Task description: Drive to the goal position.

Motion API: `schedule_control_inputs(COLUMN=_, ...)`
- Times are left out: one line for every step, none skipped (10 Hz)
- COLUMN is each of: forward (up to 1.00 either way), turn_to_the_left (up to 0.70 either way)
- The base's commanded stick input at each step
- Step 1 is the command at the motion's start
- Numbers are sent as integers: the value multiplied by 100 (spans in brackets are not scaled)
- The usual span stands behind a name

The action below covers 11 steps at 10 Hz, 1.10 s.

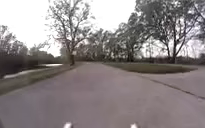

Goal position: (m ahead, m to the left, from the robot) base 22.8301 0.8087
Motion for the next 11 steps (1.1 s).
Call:
schedule_control_inputs(forward=100, turn_to_the_left=0)
schedule_control_inputs(forward=100, turn_to_the_left=0)
schedule_control_inputs(forward=100, turn_to_the_left=0)
schedule_control_inputs(forward=100, turn_to_the_left=0)
schedule_control_inputs(forward=100, turn_to_the_left=0)
schedule_control_inputs(forward=100, turn_to_the_left=0)
schedule_control_inputs(forward=100, turn_to_the_left=0)
schedule_control_inputs(forward=100, turn_to_the_left=0)
schedule_control_inputs(forward=100, turn_to_the_left=0)
schedule_control_inputs(forward=100, turn_to_the_left=0)
schedule_control_inputs(forward=100, turn_to_the_left=0)
